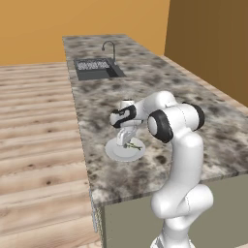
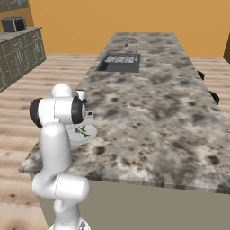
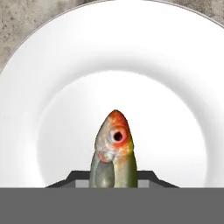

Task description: Take the fish from the oven and place it on the plate on the counter.

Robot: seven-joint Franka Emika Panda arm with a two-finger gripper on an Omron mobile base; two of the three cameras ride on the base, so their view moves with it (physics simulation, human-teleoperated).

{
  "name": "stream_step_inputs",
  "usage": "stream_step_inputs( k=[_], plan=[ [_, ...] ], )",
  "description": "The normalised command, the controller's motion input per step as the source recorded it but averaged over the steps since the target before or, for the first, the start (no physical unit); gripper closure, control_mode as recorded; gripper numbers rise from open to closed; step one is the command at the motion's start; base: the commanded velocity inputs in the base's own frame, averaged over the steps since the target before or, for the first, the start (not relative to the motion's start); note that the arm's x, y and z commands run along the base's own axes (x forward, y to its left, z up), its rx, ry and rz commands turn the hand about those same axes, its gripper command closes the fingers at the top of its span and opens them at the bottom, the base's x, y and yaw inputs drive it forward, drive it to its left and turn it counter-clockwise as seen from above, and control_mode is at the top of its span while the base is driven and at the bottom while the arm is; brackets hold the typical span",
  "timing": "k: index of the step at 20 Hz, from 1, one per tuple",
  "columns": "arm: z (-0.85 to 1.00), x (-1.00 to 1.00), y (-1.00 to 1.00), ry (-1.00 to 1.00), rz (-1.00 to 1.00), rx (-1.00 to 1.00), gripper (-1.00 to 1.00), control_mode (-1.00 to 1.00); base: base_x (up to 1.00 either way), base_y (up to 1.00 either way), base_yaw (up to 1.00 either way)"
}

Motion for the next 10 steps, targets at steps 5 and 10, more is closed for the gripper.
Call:
stream_step_inputs(
  k=[5,10],
  plan=[
    [-0.06,0.12,0.08,0.00,0.02,0.00,1.00,-1.00,0.00,0.00,0.00],
    [0.02,0.30,0.19,0.00,0.00,-0.01,1.00,-1.00,0.00,0.00,0.00]
  ],
)
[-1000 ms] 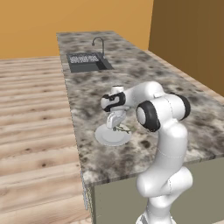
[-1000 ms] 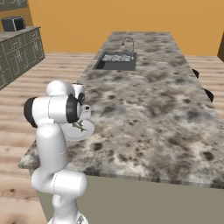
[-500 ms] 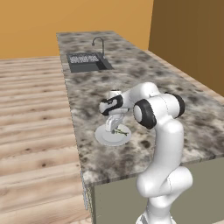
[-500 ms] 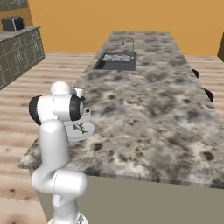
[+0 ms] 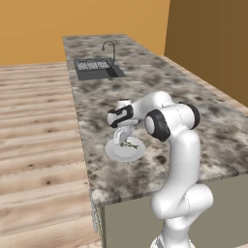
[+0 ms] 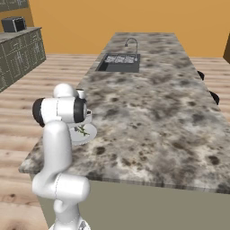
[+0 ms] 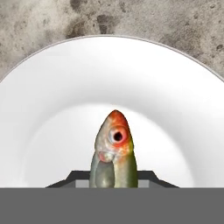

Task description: Take the fish from the oven and place it on the plate on the counter.

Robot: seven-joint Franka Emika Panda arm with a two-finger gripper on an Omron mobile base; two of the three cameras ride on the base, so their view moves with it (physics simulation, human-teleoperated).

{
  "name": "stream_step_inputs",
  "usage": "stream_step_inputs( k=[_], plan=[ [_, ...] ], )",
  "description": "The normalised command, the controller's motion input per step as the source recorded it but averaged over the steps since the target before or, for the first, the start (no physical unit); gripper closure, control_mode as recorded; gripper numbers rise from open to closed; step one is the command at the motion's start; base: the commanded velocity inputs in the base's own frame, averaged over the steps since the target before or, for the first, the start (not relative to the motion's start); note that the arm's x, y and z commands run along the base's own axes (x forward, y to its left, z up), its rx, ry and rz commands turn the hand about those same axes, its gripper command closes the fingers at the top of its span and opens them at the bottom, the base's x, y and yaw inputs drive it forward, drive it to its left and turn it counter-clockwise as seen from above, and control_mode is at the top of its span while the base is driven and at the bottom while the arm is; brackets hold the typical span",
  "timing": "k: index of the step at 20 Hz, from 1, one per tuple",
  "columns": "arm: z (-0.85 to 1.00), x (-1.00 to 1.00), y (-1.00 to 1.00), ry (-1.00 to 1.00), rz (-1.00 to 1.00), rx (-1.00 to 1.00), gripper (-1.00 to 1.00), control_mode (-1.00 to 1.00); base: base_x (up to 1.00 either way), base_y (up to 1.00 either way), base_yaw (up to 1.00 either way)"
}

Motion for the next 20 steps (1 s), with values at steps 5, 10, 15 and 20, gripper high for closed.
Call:
stream_step_inputs(
  k=[5,10,15,20],
  plan=[
    [-0.18,0.02,0.01,0.00,0.00,0.00,1.00,-1.00,0.00,0.00,0.00],
    [0.00,0.00,0.00,0.00,0.00,0.00,-1.00,-1.00,0.00,0.00,0.00],
    [0.00,0.00,0.00,0.00,0.00,0.00,-1.00,-1.00,0.00,0.00,0.00],
    [0.00,0.00,0.00,0.00,0.00,0.00,-1.00,-1.00,0.00,0.00,0.00]
  ],
)
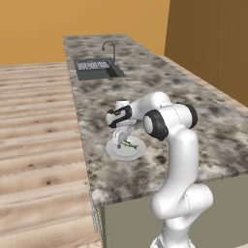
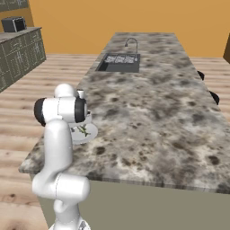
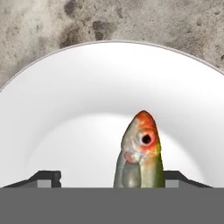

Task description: Take the fish from the oven and place it on the plate on the counter.

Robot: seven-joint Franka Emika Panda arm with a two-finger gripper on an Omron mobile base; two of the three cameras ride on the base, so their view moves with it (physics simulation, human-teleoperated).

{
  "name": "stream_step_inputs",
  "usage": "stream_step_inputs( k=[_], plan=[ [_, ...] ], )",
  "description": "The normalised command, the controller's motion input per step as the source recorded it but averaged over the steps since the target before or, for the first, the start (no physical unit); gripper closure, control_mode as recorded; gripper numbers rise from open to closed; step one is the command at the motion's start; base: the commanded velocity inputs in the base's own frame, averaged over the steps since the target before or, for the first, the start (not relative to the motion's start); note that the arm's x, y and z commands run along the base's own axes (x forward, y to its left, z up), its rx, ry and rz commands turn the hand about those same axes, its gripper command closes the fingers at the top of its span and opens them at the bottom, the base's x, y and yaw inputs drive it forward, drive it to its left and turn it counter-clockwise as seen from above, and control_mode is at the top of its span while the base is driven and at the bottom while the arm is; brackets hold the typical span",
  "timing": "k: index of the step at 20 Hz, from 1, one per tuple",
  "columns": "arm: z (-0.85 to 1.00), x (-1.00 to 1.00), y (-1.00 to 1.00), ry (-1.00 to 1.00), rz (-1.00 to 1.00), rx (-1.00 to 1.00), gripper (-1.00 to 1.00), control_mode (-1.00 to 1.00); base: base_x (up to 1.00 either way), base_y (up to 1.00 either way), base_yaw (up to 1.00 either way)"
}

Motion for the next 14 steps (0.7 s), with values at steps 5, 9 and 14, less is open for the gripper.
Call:
stream_step_inputs(
  k=[5,9,14],
  plan=[
    [0.00,-0.43,0.00,-0.04,0.00,0.00,-1.00,-1.00,0.00,0.00,0.00],
    [0.09,-0.24,0.00,-0.09,0.00,-0.07,-1.00,-1.00,0.00,0.00,0.00],
    [0.39,0.00,0.00,-0.09,0.00,-0.12,-1.00,-1.00,0.00,0.00,0.00]
  ],
)
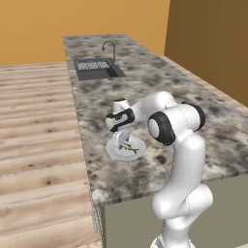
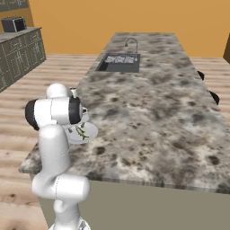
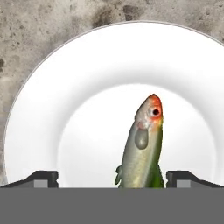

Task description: Take the fish from the oven and place it on the plate on the counter.

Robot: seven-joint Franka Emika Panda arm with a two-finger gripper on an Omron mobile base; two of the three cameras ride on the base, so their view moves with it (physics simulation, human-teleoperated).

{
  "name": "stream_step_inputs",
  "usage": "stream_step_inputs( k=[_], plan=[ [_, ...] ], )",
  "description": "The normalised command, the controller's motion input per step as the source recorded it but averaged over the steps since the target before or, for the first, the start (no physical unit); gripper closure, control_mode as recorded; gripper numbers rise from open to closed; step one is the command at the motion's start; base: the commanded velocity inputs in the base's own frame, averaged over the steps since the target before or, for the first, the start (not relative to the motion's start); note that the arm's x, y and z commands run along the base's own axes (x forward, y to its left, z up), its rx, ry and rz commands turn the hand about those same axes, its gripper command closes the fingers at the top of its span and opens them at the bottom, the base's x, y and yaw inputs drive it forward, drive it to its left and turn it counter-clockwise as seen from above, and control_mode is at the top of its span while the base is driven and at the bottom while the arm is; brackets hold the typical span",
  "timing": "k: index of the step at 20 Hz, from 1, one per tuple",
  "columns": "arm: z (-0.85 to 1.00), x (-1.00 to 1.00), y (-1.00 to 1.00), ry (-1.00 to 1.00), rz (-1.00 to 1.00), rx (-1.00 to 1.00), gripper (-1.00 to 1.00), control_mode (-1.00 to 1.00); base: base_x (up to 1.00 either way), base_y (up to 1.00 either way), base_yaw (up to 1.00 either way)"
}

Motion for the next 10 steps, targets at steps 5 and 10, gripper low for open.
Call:
stream_step_inputs(
  k=[5,10],
  plan=[
    [0.78,-0.08,-0.06,-0.15,-0.01,-0.01,-1.00,-1.00,0.00,0.00,0.00],
    [0.90,-0.65,-0.38,-0.22,-0.09,0.13,-1.00,-1.00,0.00,0.00,0.00]
  ],
)
